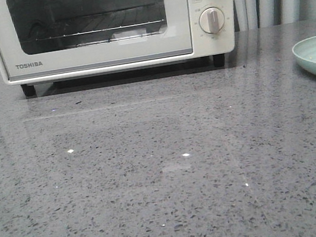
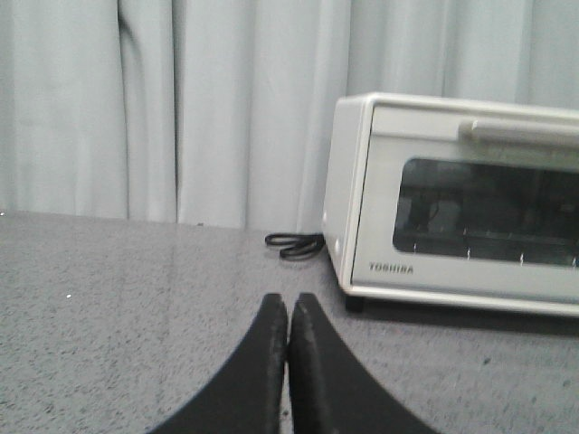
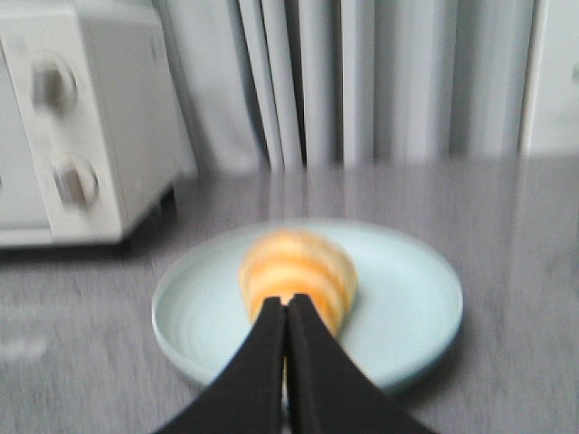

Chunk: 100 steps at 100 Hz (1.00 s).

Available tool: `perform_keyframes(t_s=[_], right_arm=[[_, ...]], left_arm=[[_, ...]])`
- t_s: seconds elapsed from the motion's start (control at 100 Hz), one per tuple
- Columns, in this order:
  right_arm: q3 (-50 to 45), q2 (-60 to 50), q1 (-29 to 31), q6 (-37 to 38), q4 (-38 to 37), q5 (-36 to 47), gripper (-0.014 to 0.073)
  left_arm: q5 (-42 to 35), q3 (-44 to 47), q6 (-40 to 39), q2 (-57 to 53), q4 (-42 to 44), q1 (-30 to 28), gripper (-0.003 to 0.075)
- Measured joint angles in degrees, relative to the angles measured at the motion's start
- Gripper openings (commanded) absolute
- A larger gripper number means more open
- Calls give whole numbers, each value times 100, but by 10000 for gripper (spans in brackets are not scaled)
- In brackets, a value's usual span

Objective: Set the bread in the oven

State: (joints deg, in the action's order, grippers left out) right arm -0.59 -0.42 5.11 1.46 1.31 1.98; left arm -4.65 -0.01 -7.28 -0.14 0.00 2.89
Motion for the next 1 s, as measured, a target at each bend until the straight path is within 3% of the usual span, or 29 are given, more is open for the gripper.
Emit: perform_keyframes(t_s=[0.16,0.29,0.5,0.61,0.8,1.0], right_arm=[[0,0,0,12,0,1466,-57],[0,0,0,439,3,2479,-57],[0,0,0,791,13,3239,-57],[0,-7,0,814,13,2721,-57],[405,-12,0,848,13,363,-57],[1260,31,0,860,13,-1149,-57]], left_arm=[[-151,0,-10,0,-353,0,-22],[-463,0,-33,0,-859,0,-21],[-833,0,-33,0,-1006,0,-22],[-838,0,-33,0,-1020,0,-22],[-451,-372,-33,0,-811,0,-22],[307,-1214,-33,312,-641,0,-22]])
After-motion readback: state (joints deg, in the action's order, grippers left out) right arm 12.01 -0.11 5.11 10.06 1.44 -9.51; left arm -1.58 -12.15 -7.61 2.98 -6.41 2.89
